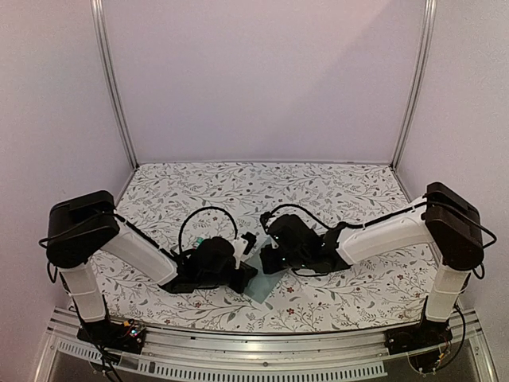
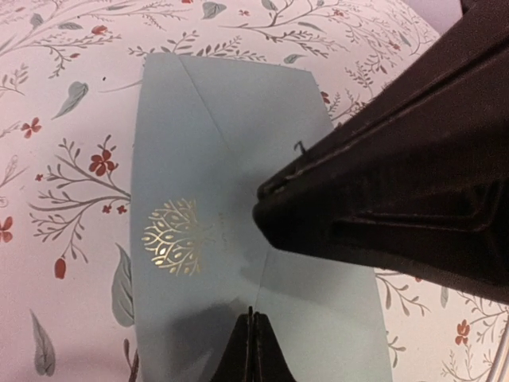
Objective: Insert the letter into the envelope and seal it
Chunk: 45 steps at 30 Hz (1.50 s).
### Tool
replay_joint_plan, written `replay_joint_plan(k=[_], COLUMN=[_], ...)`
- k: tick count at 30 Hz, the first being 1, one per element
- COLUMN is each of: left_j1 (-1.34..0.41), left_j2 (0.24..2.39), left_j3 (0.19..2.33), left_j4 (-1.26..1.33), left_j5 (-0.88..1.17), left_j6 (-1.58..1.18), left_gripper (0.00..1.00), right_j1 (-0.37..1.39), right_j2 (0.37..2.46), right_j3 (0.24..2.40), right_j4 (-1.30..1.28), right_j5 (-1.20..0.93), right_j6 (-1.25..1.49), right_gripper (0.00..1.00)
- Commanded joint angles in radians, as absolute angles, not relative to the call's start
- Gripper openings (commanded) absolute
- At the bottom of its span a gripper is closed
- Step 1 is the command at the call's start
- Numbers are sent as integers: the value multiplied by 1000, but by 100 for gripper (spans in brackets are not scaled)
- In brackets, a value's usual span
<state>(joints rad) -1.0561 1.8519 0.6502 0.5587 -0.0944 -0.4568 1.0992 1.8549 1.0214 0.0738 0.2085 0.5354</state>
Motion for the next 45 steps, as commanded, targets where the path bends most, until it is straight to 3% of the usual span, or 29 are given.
replay_joint_plan(k=[1, 16, 26, 39, 45], left_j1=[-1043, -1042, -1042, -1044, -1044], left_j2=[1882, 1875, 1870, 1818, 1739], left_j3=[649, 648, 647, 637, 614], left_j4=[533, 525, 517, 515, 505], left_j5=[-84, -88, -95, -103, -141], left_j6=[-455, -456, -453, -439, -420], left_gripper=[0, 0, 0, 0, 0], right_j1=[1097, 1083, 1078, 1026, 1025], right_j2=[1915, 2011, 1925, 1895, 1793], right_j3=[1067, 1012, 887, 883, 867], right_j4=[74, 137, 144, 155, 149], right_j5=[186, 126, 179, 243, 269], right_j6=[525, 564, 606, 584, 564], right_gripper=[0, 0, 0, 0, 7])
